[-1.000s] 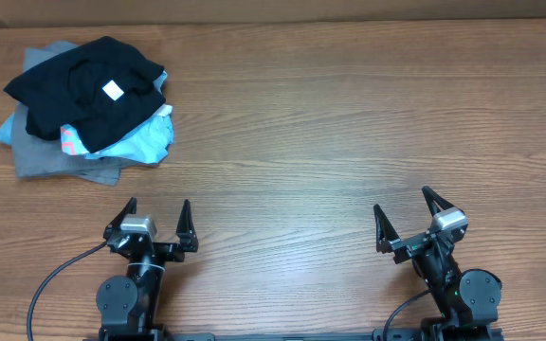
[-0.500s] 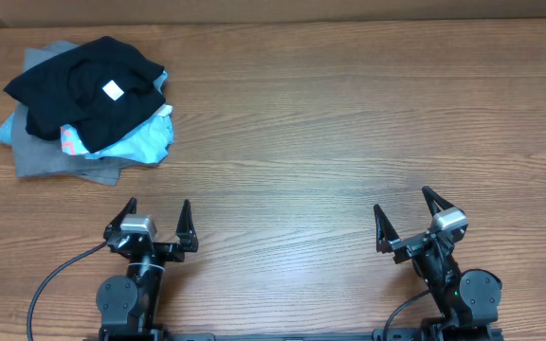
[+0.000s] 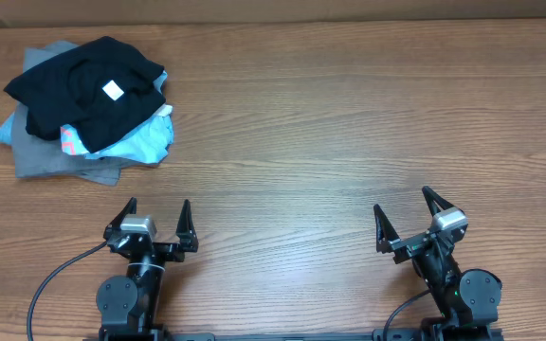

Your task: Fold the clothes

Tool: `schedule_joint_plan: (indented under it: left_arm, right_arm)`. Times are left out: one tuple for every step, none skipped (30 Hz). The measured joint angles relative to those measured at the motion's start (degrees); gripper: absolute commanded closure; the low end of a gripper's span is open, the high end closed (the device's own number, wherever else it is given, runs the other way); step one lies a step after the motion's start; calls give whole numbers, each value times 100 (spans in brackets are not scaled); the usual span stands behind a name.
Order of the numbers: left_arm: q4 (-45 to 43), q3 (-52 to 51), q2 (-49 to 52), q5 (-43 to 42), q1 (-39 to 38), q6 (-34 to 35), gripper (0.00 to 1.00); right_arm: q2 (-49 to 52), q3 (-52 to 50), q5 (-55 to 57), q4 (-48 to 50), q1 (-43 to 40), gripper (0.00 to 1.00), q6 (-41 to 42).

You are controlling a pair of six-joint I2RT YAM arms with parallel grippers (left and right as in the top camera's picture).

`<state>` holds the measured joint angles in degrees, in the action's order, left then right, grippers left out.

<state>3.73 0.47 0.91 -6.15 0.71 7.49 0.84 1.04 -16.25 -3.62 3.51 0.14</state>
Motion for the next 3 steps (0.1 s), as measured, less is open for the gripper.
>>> schedule_joint_plan:
  left_arm:
    - [-2, 0, 0, 0, 0, 0, 0]
    - [0, 0, 2, 0, 0, 0, 0]
    - [0, 0, 0, 0, 0, 0, 0]
  right_arm:
    - [0, 0, 0, -2, 2, 0, 0]
    - [0, 0, -2, -2, 2, 0, 2]
    - [0, 0, 0, -4, 2, 0, 2]
